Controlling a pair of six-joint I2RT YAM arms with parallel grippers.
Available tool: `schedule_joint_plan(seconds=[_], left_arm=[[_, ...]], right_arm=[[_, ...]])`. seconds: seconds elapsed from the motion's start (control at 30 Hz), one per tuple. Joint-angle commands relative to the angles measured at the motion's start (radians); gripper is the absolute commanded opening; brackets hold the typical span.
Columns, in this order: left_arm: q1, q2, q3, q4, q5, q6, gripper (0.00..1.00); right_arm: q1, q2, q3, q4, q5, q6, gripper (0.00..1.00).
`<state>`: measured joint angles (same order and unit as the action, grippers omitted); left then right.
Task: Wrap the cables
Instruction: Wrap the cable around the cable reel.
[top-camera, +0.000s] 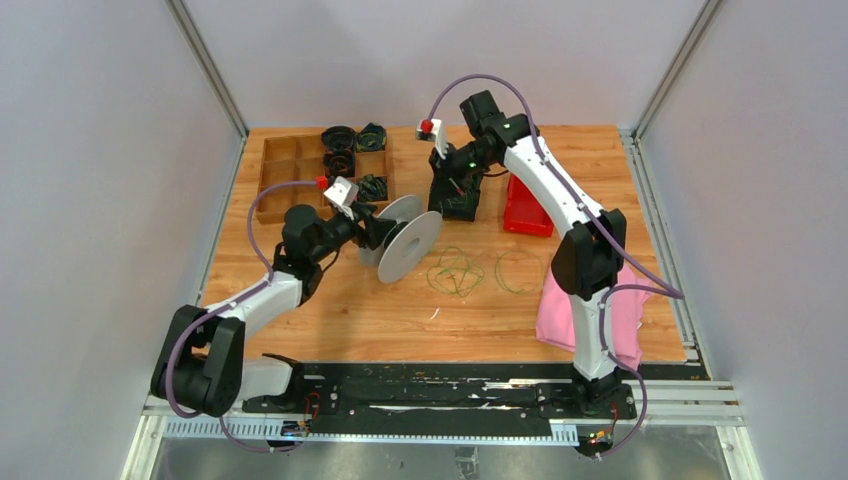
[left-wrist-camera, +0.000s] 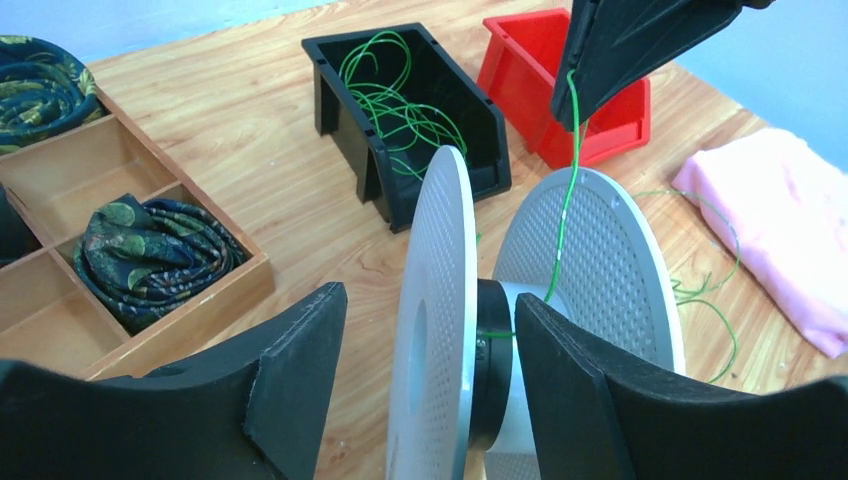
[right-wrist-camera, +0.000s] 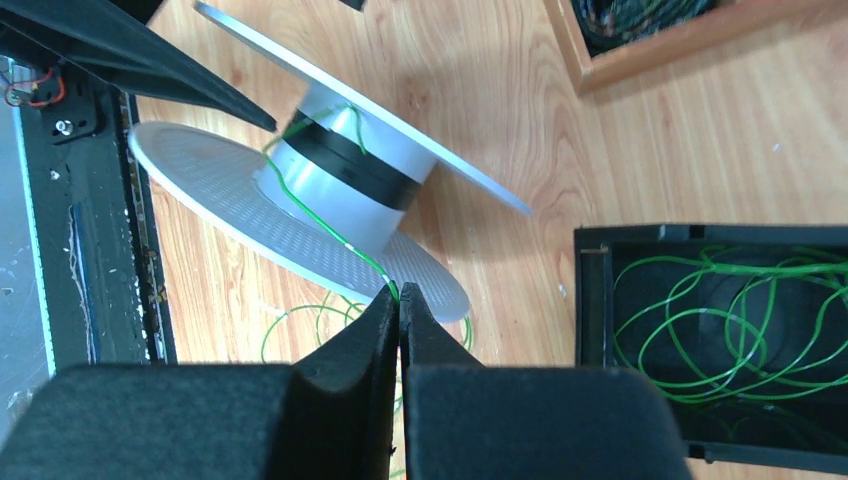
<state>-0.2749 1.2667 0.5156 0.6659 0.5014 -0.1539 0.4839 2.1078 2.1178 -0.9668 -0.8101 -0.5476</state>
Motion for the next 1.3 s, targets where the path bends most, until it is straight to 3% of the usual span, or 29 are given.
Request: schedule_joint_plan(seconds=[0.0,0.23,0.43,0.97,1.27], left_arm=[[0.021,-0.024,-0.007,0.073,0.045,-0.031,0.69],[0.063,-0.056,-0.014,0.057,0.086,-0.029,0.70],[0.080,-0.078,-0.001,0.031,0.101,-0.012,0.70],[0.080,-0.065,-0.007,0.023,0.130,-0.036,0.75],[0.081,-0.055,-0.016,0.023,0.130,0.001,0.71]], right_arm=[[0.001,0.034,0.073,-0.065,-0.084,-0.064,0.01],[0.003,0.055,0.107,-0.086,-0.106,-0.078,0.01],[0.005,0.072,0.118,-0.043,-0.115,0.002,0.01],[0.031,0.004,-0.088,0.225,0.016,0.265,0.01],[0.020,0.001,-0.136,0.309,0.021,0.401,0.01]])
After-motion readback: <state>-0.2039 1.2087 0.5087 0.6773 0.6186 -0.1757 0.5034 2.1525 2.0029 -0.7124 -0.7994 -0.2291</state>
